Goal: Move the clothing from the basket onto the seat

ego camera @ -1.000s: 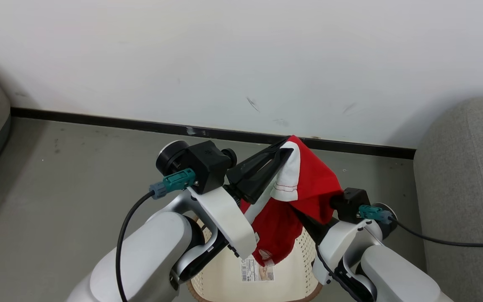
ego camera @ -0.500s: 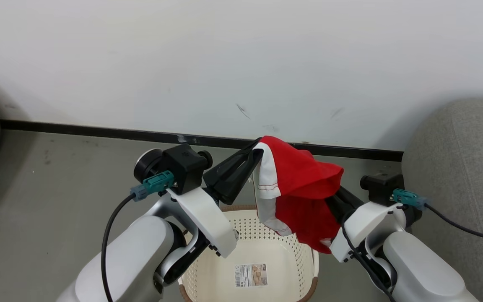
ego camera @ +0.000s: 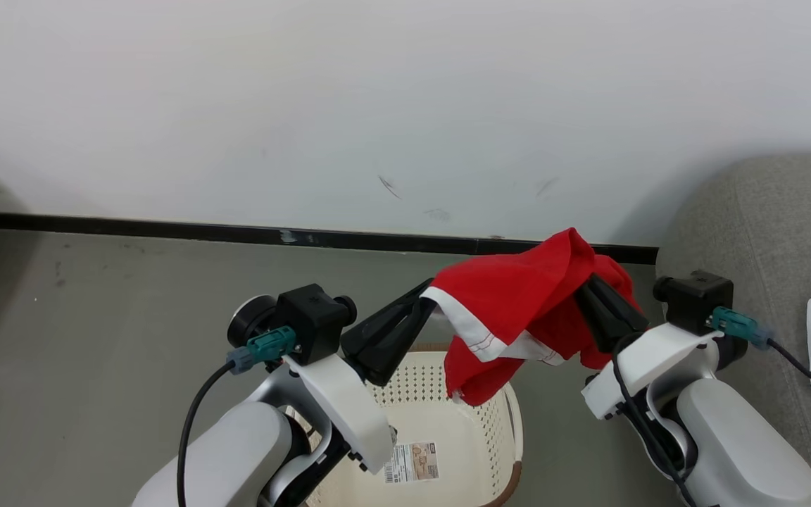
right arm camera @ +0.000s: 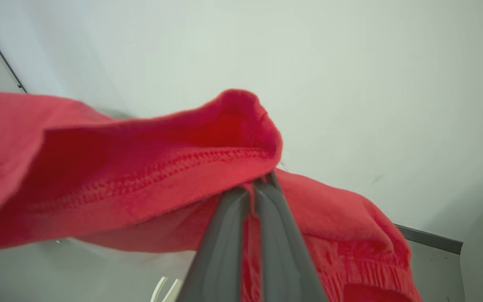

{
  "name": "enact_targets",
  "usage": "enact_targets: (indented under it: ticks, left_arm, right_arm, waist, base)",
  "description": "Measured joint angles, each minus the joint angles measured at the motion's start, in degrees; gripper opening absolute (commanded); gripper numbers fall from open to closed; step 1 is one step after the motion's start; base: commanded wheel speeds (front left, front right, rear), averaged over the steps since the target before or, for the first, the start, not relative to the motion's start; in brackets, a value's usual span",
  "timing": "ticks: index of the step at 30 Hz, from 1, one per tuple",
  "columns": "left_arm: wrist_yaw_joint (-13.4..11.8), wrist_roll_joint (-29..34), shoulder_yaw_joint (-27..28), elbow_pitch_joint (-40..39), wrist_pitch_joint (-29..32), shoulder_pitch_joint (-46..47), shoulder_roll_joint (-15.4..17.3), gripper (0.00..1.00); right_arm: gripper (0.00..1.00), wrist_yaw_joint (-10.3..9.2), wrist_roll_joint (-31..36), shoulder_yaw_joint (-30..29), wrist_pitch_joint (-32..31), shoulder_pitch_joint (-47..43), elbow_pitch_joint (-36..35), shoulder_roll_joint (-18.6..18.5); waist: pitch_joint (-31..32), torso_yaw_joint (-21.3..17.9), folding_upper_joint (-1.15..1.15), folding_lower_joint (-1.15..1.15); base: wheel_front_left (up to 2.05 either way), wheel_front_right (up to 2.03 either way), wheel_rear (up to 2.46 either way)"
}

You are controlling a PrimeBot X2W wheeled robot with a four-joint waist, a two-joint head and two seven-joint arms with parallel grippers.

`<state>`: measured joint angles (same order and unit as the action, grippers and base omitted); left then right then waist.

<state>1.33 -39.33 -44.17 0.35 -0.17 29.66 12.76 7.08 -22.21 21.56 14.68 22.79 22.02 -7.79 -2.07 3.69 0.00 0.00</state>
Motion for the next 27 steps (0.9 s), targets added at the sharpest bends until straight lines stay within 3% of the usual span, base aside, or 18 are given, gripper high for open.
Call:
enact_targets:
  ticks: [10,11,12,13,27]
  left_arm:
    - [0.08,-0.42,-1.09,-0.26,-0.21,-2.27,0.32,0.01]
    - [0.08,-0.43,-1.12,-0.30,-0.44,-2.36,0.30,0.33]
    - [0.08,-0.46,-1.12,-0.35,-0.49,-2.40,0.26,0.81]
    - [0.08,-0.46,-1.12,-0.38,-0.49,-2.41,0.25,1.00]
    - [0.92,-0.45,-2.25,-1.37,-0.74,-2.46,0.35,1.00]
  right_arm:
    - [0.00,0.00,1.49,-4.39,-0.01,-2.74,-3.36,-0.36]
    - [0.00,0.00,1.78,-4.77,-0.01,-2.94,-3.61,-0.46]
    - [0.00,0.00,1.97,-5.30,0.00,-3.19,-3.98,-0.51]
    - [0.00,0.00,2.22,-5.72,0.00,-3.52,-4.44,-0.59]
    - [0.00,0.00,4.54,-12.62,0.00,-7.43,-8.98,-1.87]
  waist:
    - [-0.21,-1.23,0.00,0.00]
    - [-0.21,-1.38,0.00,0.00]
    - [-0.20,-1.54,0.00,0.00]
    - [-0.18,-1.70,0.00,0.00]
    - [0.08,-4.72,0.00,0.00]
  base:
    - [0.00,0.00,0.00]
    - [0.00,0.00,0.00]
    - [0.00,0.00,0.00]
    - [0.00,0.00,0.00]
    - [0.00,0.00,0.00]
